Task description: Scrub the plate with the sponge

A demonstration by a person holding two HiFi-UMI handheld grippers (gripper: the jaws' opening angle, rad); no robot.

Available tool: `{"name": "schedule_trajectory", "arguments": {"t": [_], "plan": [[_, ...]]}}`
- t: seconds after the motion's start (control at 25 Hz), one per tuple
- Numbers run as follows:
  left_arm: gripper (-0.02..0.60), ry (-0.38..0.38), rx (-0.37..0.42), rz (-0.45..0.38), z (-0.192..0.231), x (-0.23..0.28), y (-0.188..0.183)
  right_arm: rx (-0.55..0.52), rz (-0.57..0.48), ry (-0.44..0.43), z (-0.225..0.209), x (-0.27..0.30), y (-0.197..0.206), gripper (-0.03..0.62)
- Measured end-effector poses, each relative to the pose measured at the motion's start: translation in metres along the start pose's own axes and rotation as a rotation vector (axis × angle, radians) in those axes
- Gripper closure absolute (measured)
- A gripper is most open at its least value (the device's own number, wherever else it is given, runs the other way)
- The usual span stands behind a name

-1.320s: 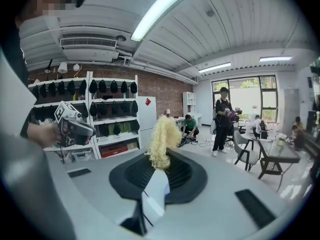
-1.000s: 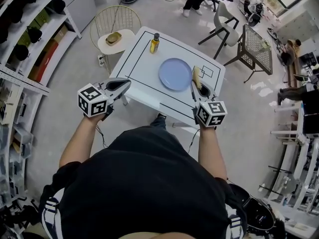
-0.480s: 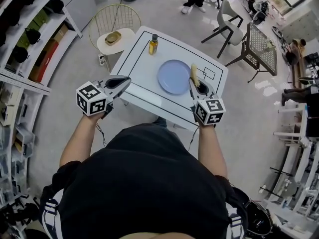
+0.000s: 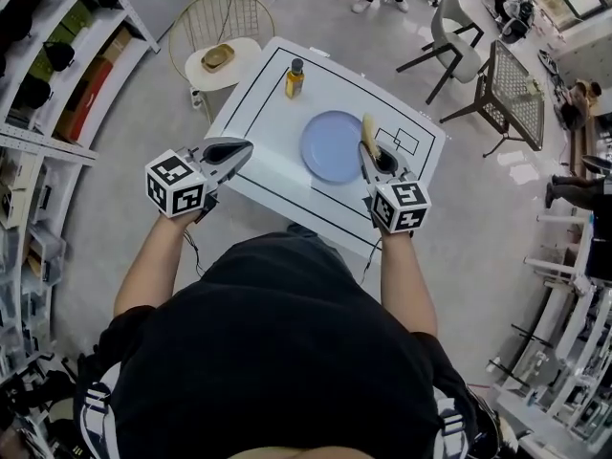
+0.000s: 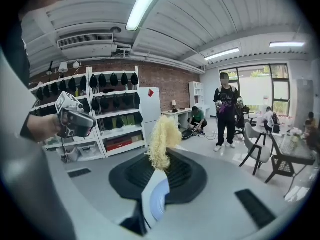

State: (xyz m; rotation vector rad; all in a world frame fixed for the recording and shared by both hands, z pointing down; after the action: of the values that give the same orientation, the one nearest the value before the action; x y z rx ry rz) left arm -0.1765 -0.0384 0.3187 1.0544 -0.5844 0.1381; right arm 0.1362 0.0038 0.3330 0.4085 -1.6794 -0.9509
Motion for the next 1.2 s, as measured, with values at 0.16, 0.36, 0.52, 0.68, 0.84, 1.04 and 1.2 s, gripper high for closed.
{"name": "schedule_trajectory", "arguments": {"t": [0.16, 0.36, 0.52, 0.68, 0.84, 1.04, 1.2], "plan": [[0.577, -0.002, -0.022, 0.011, 0.005, 0.012, -0.001, -0.006, 0.037, -0.022, -0.010, 0.018, 0.005, 0.549], [0.577, -0.007, -0.047, 0.019, 0.014, 0.025, -0.004, -0.013, 0.088, -0.039, -0.024, 0.043, 0.014, 0.549], [0.577, -0.008, -0.065, 0.032, 0.021, 0.037, -0.003, -0.018, 0.132, -0.051, -0.035, 0.063, 0.022, 0.549], [0.577, -0.002, -0.083, 0.043, 0.024, 0.050, -0.002, -0.034, 0.181, -0.066, -0.041, 0.081, 0.034, 0.549], [0.577, 0.003, -0.103, 0.053, 0.028, 0.061, 0.000, -0.055, 0.232, -0.077, -0.047, 0.101, 0.046, 0.549], [0.576, -0.001, -0.130, 0.069, 0.033, 0.069, 0.007, -0.086, 0.294, -0.104, -0.046, 0.124, 0.060, 0.549], [0.576, -0.005, -0.154, 0.077, 0.039, 0.073, 0.014, -0.121, 0.344, -0.137, -0.039, 0.145, 0.072, 0.549]]}}
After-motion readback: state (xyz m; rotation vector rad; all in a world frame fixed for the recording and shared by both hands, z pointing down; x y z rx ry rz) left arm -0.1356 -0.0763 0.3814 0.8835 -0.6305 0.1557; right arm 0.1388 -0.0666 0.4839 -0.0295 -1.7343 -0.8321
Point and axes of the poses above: the fingertips, and each gripper's own axes: x forward along the fingers, z to its left, y out of its underside, the point moved 7 cm from there along -x, backward along the fingers, and after that the axes turned 15 degrees about z, right-handed, at the moved point
